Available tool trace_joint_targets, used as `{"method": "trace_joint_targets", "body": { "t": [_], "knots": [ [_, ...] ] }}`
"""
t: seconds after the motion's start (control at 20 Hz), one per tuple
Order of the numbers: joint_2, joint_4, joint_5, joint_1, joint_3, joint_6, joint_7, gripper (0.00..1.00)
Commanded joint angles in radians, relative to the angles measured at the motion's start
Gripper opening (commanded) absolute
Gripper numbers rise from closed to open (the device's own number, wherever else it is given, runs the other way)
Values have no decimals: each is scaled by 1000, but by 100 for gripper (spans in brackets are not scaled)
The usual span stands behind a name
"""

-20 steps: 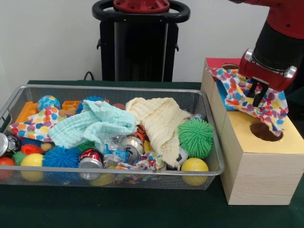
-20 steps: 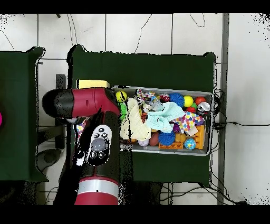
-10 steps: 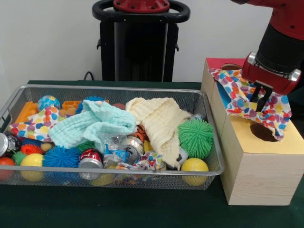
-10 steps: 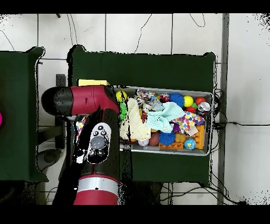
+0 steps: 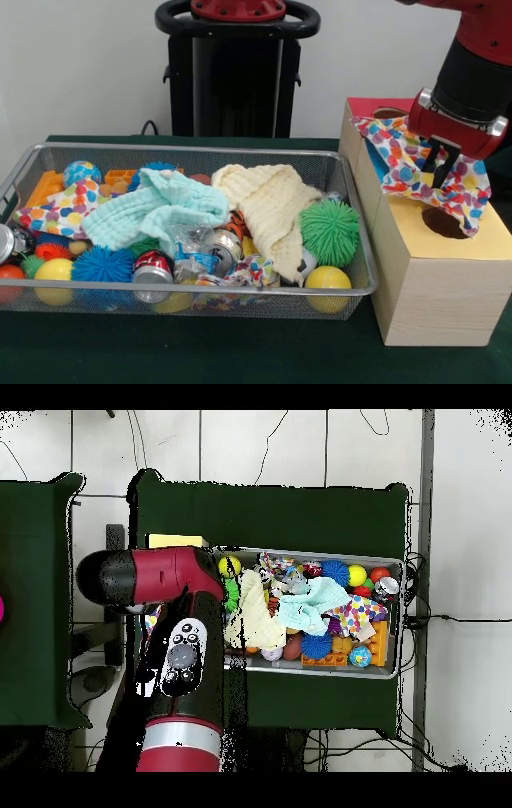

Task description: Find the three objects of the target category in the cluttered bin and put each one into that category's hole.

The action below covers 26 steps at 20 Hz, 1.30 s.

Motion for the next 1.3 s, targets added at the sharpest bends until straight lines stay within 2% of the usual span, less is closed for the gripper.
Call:
{"method": "trace_joint_targets", "body": {
  "t": [0.05,0.1,0.4,0.6,0.75,0.85,0.9,0.95,1.0,1.1,1.2,1.3],
  "knots": [
    [118,-32,-64,5,11,-444,198,0],
    [112,-25,-65,8,7,-471,205,0],
    [86,-15,-42,24,-12,-477,192,0],
    [97,-25,-16,26,-27,-483,168,0],
    [75,-4,8,18,-8,-427,126,0],
    [88,-8,14,14,0,-382,105,0],
    [101,-14,14,8,8,-343,89,0],
    [105,-5,25,-29,69,-205,21,0],
    [119,-14,32,-46,91,-93,-5,0],
    [144,-36,33,-61,104,31,-22,0],
    [165,-59,28,-65,102,108,-25,0],
    [168,-62,24,-65,103,134,-25,0]
  ]
}}
